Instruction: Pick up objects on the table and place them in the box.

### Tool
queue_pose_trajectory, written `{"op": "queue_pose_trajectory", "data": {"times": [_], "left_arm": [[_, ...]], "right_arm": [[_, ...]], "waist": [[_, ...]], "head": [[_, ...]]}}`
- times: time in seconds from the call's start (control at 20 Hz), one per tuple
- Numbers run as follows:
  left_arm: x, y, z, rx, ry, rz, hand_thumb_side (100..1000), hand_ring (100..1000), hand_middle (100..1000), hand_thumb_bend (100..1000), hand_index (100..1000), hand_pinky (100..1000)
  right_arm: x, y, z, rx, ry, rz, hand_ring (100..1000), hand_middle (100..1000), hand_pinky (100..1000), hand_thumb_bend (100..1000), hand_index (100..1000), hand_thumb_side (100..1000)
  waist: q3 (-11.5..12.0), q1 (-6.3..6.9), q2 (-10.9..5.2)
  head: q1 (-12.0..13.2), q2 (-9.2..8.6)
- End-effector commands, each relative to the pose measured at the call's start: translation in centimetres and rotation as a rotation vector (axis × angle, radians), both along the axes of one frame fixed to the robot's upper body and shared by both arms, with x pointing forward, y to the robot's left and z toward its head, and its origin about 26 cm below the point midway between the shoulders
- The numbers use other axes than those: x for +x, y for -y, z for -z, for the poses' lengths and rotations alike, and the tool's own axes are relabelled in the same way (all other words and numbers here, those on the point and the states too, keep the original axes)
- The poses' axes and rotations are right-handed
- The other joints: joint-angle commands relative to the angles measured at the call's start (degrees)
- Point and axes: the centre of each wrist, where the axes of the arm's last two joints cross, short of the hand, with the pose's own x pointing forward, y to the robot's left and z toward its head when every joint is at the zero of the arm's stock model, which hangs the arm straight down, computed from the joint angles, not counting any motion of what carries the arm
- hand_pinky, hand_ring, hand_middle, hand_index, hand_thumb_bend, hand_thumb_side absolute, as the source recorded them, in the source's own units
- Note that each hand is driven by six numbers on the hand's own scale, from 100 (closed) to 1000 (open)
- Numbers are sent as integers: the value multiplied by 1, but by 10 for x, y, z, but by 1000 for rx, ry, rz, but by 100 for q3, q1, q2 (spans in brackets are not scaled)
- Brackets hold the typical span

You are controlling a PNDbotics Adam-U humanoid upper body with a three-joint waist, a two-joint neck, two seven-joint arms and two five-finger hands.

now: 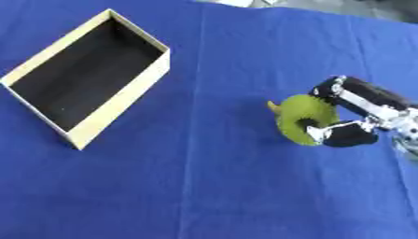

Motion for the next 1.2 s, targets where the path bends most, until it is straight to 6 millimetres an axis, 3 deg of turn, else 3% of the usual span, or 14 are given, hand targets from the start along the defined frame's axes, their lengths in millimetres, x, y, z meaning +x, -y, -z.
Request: {"op": "queue_pose_trajectory", "data": {"times": [0.05,0.4,0.6,0.85,1.05,1.2], "left_arm": [[-4,0,-7,15,23,3,317,600,514,100,651,659],[-4,2,-6,16,20,14,315,599,514,100,651,658],[-3,4,-6,18,17,26,315,600,515,100,650,658],[-2,12,-8,16,20,62,317,600,516,100,651,657],[-1,17,-11,15,26,91,319,601,516,100,651,657],[0,24,-13,14,34,123,319,601,517,100,651,656]], "right_arm": [[-2,-3,-27,-28,138,-30,535,506,622,100,630,154],[4,-20,-71,-37,312,-155,534,506,626,100,632,126],[7,-45,-102,-58,403,-244,537,510,626,100,640,114],[10,-92,-131,-57,425,-352,545,519,635,100,648,114],[32,-116,-140,-43,386,-379,542,515,631,100,646,122],[63,-130,-139,-23,361,-370,543,514,631,100,651,125]], "waist": [[-15,24,-177],[33,-20,-262],[92,-54,-315],[242,-111,-362],[362,-159,-379],[493,-198,-375]], "head": [[13,-5],[-30,43],[-94,78],[-262,132],[-361,148],[-471,136]]}}
